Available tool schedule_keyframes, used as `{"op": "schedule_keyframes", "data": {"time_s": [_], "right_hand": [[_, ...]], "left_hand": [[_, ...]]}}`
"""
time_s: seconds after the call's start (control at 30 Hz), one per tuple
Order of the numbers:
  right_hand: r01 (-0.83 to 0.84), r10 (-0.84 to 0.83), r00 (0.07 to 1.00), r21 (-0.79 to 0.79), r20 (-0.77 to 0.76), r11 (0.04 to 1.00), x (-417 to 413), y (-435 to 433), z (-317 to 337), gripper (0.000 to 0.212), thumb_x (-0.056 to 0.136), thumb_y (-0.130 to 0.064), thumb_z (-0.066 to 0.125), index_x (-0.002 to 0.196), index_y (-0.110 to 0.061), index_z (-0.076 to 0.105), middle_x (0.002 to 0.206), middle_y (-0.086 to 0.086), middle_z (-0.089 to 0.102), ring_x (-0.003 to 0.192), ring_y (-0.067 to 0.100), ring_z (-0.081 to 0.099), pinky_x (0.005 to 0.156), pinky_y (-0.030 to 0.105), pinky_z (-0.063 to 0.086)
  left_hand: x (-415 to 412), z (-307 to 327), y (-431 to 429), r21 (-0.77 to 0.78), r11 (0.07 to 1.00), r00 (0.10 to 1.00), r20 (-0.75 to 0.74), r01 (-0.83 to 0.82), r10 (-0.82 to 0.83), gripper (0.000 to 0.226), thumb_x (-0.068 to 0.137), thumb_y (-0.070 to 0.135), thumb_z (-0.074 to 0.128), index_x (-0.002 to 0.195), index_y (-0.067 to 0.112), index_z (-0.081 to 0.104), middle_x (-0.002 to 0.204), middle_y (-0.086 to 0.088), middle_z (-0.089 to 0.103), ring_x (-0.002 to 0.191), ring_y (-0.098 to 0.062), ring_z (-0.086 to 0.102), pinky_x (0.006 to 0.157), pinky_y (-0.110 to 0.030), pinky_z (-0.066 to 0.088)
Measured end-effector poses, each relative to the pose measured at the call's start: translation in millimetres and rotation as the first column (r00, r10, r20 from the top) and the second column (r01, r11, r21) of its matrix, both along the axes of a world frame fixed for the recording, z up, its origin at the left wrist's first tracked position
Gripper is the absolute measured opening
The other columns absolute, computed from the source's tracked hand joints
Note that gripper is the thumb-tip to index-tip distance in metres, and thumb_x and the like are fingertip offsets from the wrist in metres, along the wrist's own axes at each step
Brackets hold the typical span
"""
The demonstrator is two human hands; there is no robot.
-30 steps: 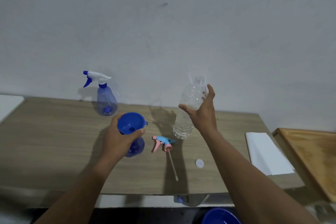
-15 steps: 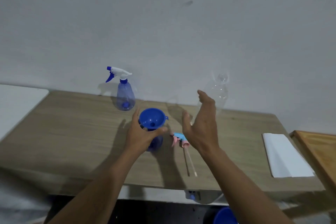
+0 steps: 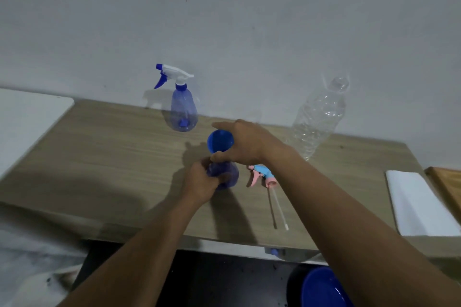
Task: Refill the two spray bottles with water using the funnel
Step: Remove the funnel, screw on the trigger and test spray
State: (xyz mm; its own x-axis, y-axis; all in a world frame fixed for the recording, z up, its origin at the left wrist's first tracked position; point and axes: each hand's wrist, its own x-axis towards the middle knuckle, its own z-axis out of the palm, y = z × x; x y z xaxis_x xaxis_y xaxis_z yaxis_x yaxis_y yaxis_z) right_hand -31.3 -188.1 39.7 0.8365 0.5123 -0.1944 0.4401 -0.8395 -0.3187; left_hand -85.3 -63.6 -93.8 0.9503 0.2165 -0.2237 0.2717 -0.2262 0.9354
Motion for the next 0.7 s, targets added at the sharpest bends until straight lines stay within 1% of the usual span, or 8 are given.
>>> {"op": "schedule_keyframes", "data": {"time_s": [0.07, 0.2, 0.27, 0.37, 0.43, 0.5, 0.57, 0.7], "right_hand": [[-0.015, 0.015, 1.0, -0.049, 0.001, 0.999, -1, 1, 1, 0.085, 0.077, -0.062, 0.071, 0.151, -0.04, 0.037, 0.135, 0.001, 0.049, 0.116, 0.025, 0.055, 0.093, 0.036, 0.046], [0.028, -0.032, 0.994, -0.037, -0.106, 0.999, 3, -1, 11, 0.087, 0.077, -0.054, 0.074, 0.152, -0.044, 0.031, 0.135, 0.002, 0.043, 0.115, 0.028, 0.054, 0.098, 0.042, 0.049], [0.069, -0.07, 0.986, -0.009, -0.15, 0.998, 5, -5, 18, 0.078, 0.076, -0.051, 0.075, 0.144, -0.039, 0.04, 0.128, 0.002, 0.042, 0.108, 0.027, 0.056, 0.09, 0.04, 0.052], [0.13, -0.12, 0.974, 0.039, -0.192, 0.991, 10, -16, 26, 0.067, 0.074, -0.05, 0.076, 0.129, -0.031, 0.043, 0.119, 0.003, 0.042, 0.093, 0.023, 0.057, 0.073, 0.033, 0.049], [0.189, -0.156, 0.958, 0.12, -0.24, 0.975, 14, -27, 32, 0.068, 0.066, -0.048, 0.075, 0.121, -0.027, 0.042, 0.115, 0.006, 0.047, 0.089, 0.022, 0.058, 0.069, 0.032, 0.047], [0.26, -0.189, 0.944, 0.257, -0.27, 0.931, 19, -38, 34, 0.061, 0.069, -0.036, 0.078, 0.117, -0.023, 0.042, 0.107, 0.008, 0.055, 0.081, 0.02, 0.057, 0.066, 0.032, 0.046], [0.325, -0.232, 0.937, 0.4, -0.262, 0.857, 20, -44, 31, 0.057, 0.074, -0.024, 0.08, 0.118, -0.021, 0.043, 0.103, 0.004, 0.056, 0.079, 0.016, 0.054, 0.066, 0.03, 0.045], [0.393, -0.343, 0.918, 0.565, -0.198, 0.725, 23, -41, 2, 0.062, 0.072, -0.02, 0.083, 0.125, -0.025, 0.052, 0.12, -0.001, 0.05, 0.093, 0.003, 0.053, 0.068, 0.019, 0.043]], "left_hand": [[-2, 2, 0, 0.001, 1.0, 1.0, 0.003, 0.027, -0.027, 0.031, 0.078, -0.001, 0.08, 0.083, 0.023, 0.059, 0.073, 0.012, 0.061, 0.06, 0.002, 0.059, 0.046, -0.005, 0.043], [-3, 2, 4, 0.037, 0.999, 0.999, 0.022, 0.03, -0.031, 0.036, 0.075, 0.011, 0.085, 0.097, 0.027, 0.061, 0.085, 0.011, 0.065, 0.081, -0.01, 0.062, 0.059, -0.01, 0.044], [-4, 1, 5, 0.045, 0.998, 0.999, 0.028, 0.034, -0.035, 0.037, 0.074, 0.012, 0.086, 0.099, 0.028, 0.064, 0.087, 0.012, 0.067, 0.084, -0.01, 0.065, 0.064, -0.014, 0.046], [-3, -1, 6, 0.09, 0.994, 0.997, 0.043, 0.059, -0.063, 0.03, 0.074, 0.016, 0.086, 0.091, 0.031, 0.066, 0.081, 0.016, 0.069, 0.079, -0.001, 0.066, 0.068, -0.022, 0.049], [-4, -3, 5, 0.088, 0.996, 0.999, 0.045, 0.026, -0.03, 0.027, 0.069, 0.024, 0.087, 0.087, 0.029, 0.067, 0.083, 0.008, 0.073, 0.082, -0.012, 0.07, 0.077, -0.037, 0.056], [-3, -9, 6, 0.083, 0.997, 0.999, 0.052, 0.008, -0.012, 0.03, 0.064, 0.03, 0.087, 0.089, 0.025, 0.07, 0.088, 0.001, 0.075, 0.086, -0.022, 0.071, 0.082, -0.048, 0.057], [-3, -10, 6, 0.08, 0.997, 0.998, 0.056, 0.006, -0.01, 0.032, 0.065, 0.027, 0.088, 0.092, 0.021, 0.072, 0.089, -0.001, 0.076, 0.087, -0.023, 0.07, 0.083, -0.05, 0.056], [-4, -5, 4, 0.051, 0.999, 0.997, 0.079, 0.008, -0.012, 0.027, 0.072, 0.014, 0.087, 0.091, 0.026, 0.072, 0.089, -0.001, 0.075, 0.087, -0.02, 0.07, 0.083, -0.046, 0.057]]}}
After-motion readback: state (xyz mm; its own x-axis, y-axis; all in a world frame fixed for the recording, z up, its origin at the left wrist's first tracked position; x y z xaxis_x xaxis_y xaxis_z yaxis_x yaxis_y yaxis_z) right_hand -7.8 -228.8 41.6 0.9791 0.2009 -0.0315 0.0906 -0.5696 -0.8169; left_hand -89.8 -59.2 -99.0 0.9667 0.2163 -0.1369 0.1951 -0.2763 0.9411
